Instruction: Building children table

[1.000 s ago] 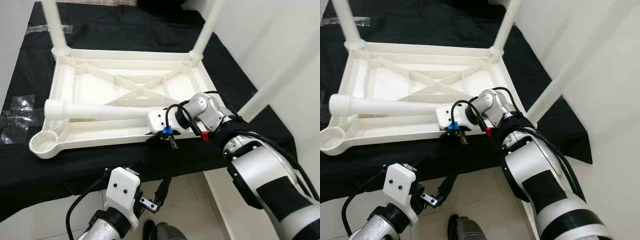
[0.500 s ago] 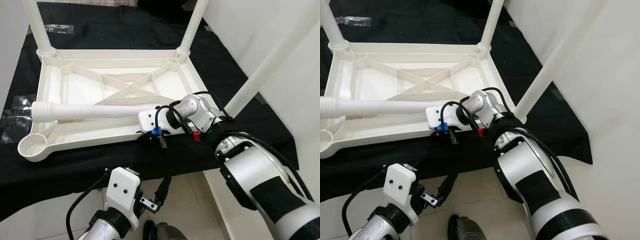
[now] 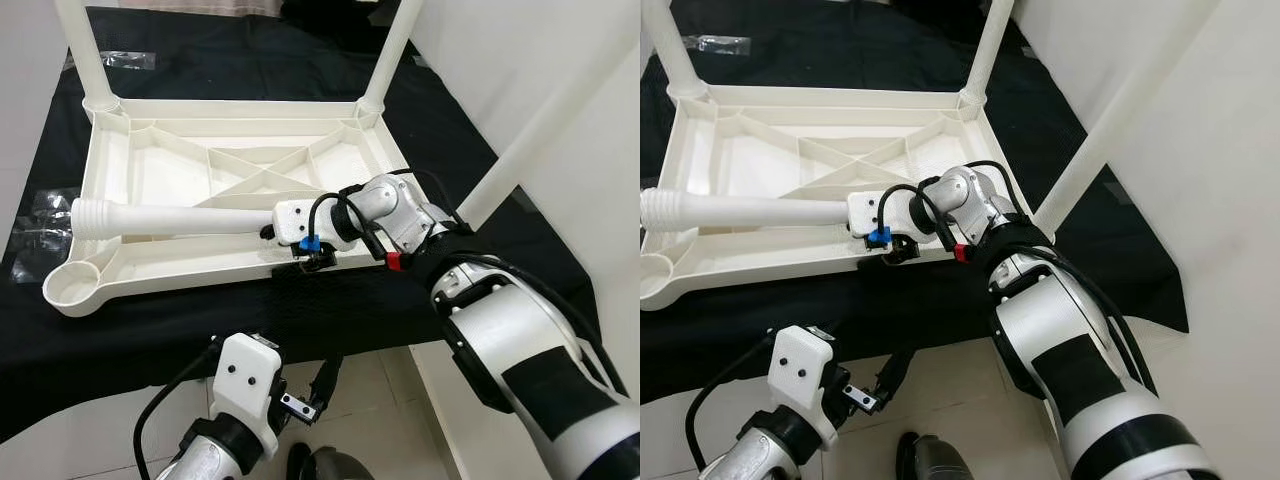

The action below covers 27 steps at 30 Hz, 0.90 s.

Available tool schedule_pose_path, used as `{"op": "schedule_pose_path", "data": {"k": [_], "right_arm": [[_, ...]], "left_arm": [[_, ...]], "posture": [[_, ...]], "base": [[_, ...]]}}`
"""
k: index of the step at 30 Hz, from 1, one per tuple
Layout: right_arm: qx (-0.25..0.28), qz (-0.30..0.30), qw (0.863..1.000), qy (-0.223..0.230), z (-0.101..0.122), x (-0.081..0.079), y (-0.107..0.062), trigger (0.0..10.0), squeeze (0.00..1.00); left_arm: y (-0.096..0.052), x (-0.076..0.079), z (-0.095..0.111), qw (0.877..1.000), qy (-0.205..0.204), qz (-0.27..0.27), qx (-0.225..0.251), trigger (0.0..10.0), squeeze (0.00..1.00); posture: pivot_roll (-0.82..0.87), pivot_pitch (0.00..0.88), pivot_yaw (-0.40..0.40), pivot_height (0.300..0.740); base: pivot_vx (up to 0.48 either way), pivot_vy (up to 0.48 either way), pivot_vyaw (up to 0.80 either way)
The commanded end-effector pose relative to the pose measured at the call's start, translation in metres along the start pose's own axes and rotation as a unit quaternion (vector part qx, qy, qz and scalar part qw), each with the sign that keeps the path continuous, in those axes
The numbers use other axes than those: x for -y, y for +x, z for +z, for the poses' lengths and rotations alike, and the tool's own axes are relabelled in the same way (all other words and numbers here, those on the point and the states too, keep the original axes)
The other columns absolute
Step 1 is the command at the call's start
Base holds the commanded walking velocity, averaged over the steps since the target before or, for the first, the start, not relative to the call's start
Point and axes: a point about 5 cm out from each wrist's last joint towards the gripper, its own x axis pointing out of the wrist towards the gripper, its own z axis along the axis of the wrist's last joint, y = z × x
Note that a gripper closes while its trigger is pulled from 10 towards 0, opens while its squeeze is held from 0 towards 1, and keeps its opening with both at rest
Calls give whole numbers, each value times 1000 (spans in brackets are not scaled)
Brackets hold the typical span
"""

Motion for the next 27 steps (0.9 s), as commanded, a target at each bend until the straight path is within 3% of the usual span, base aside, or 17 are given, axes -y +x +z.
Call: {"op": "schedule_pose_path", "data": {"k": [1, 8, 11, 12, 14, 15, 16, 17, 20, 22, 23, 26, 27], "right_arm": [[9, 4, 1000, 24, -8, 1, -15, 10000, 0], [56, 6, 997, 58, -13, 2, -33, 10000, 0], [149, -95, 970, 165, -21, 10, -62, 10000, 0], [149, -95, 970, 165, -21, 10, -62, 10000, 0], [190, -210, 936, 210, -26, 12, -67, 10000, 0], [190, -210, 936, 210, -26, 12, -67, 10000, 0], [227, -310, 885, 262, -29, -3, -64, 10000, 0], [235, -340, 868, 274, -29, -11, -63, 10000, 0], [240, -356, 858, 281, -29, -16, -64, 10000, 0], [243, -410, 824, 307, -32, -43, -52, 10000, 0], [237, -449, 795, 333, -36, -64, -45, 10000, 0], [233, -456, 787, 344, -38, -69, -43, 10000, 0], [234, -474, 769, 360, -39, -74, -40, 10000, 0]], "left_arm": [[1, 0, -5, 1000, -11, -4, -7, 10000, 0], [4, -3, -8, 1000, -3, -4, -9, 10000, 0], [8, -8, -10, 1000, 15, 4, -10, 10000, 0], [8, -8, -10, 1000, 15, 4, -10, 10000, 0], [11, -14, -10, 1000, 22, 15, -8, 10000, 0], [11, -14, -10, 1000, 22, 15, -8, 10000, 0], [12, -22, -7, 999, 30, 39, 0, 10000, 0], [13, -25, -6, 998, 35, 48, 4, 10000, 0], [13, -27, -5, 998, 38, 54, 7, 10000, 0], [16, -37, 4, 996, 41, 81, 23, 10000, 0], [19, -47, 12, 993, 41, 104, 38, 10000, 0], [21, -51, 14, 992, 41, 111, 43, 10000, 0], [23, -56, 18, 991, 49, 117, 49, 10000, 0]], "posture": [[52, 150, -195, 740], [59, 122, -183, 740], [60, 99, -172, 740], [60, 99, -172, 740], [61, 74, -152, 740], [61, 74, -152, 740], [65, 56, -135, 740], [65, 54, -133, 740], [65, 54, -133, 740], [85, 35, -129, 740], [96, 26, -132, 740], [96, 26, -132, 740], [99, 17, -127, 740]], "base": [[0, 0, 0], [0, 0, 0], [0, 0, 0], [0, 0, 0], [0, 0, 0], [0, 0, 0], [0, 0, 0], [0, 0, 0], [0, 0, 0], [0, 0, 0], [0, 0, 0], [0, 0, 0], [0, 304, 0]]}}
